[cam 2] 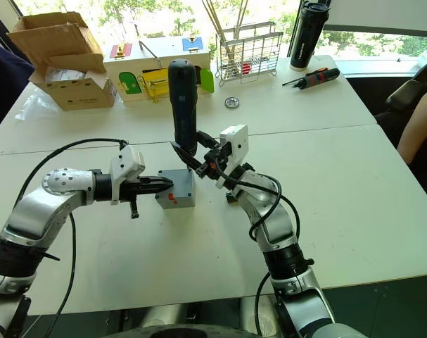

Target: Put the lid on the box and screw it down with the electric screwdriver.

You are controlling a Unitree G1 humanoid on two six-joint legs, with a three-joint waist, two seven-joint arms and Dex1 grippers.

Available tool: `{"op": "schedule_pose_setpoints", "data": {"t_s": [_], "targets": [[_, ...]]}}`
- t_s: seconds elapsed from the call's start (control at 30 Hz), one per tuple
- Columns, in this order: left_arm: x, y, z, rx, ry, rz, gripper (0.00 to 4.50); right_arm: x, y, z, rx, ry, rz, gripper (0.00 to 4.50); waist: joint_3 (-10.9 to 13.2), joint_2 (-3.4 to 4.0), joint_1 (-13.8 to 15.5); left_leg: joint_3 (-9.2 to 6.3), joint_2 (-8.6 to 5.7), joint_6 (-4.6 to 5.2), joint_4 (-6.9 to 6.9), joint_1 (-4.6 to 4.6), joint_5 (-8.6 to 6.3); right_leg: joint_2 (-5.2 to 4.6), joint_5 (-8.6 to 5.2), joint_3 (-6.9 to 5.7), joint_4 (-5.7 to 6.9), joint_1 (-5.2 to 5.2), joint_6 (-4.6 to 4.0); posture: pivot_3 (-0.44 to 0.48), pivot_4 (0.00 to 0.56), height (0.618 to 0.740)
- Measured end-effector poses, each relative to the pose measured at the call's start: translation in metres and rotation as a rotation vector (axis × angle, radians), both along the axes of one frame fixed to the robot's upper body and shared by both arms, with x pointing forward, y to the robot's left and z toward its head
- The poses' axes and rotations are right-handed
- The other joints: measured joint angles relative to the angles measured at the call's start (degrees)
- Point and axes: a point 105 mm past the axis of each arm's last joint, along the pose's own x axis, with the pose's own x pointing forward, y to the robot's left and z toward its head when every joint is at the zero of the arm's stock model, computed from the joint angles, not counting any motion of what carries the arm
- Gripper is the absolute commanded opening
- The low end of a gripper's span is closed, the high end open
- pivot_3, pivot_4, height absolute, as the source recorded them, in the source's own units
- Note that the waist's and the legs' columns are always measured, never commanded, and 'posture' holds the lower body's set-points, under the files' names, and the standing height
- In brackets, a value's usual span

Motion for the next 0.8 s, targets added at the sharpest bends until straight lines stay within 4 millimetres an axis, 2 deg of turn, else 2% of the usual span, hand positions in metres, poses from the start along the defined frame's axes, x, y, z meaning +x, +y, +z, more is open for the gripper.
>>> {"op": "schedule_pose_setpoints", "data": {"t_s": [0.2, 0.3, 0.5, 0.8], "targets": [[-0.001, 0.002, -0.006, 0.014, 0.005, 0.007, 0.14, 0.001, 0.002, -0.01, 0.006, 0.036, 0.0, 1.85, -0.92, -0.01, -0.05, 0.0, 0.0, 0.05, -0.32, 0.35, -0.05, 0.04, 0.0, 0.15, -0.07, 0.14, -0.01, 0.0, 0.15, 0.74], [-0.002, 0.003, -0.009, 0.026, 0.011, 0.009, 0.14, 0.002, 0.003, -0.014, -0.001, 0.049, 0.001, 1.85, -1.21, -0.01, -0.04, 0.09, 0.02, 0.07, -0.8, 1.05, -0.06, 0.05, -0.02, 0.25, -0.41, 0.7, -0.02, 0.0, 0.15, 0.74], [-0.001, 0.002, -0.011, 0.03, 0.015, 0.013, 0.14, 0.005, 0.011, -0.018, -0.065, 0.036, 0.007, 1.85, -1.45, 0.07, -0.02, 0.03, 0.04, 0.09, -0.88, 1.33, -0.08, 0.1, -0.02, 0.28, -0.42, 0.92, -0.03, 0.0, 0.15, 0.74], [-0.001, 0.0, -0.013, 0.025, 0.023, 0.01, 0.14, 0.005, 0.012, -0.02, -0.088, 0.033, 0.004, 1.85, -1.47, 0.05, 0.05, 0.02, 0.04, 0.49, -1.03, 1.81, -0.35, 0.09, -0.03, 0.35, -0.44, 1.25, -0.04, 0.0, 0.15, 0.74]]}}
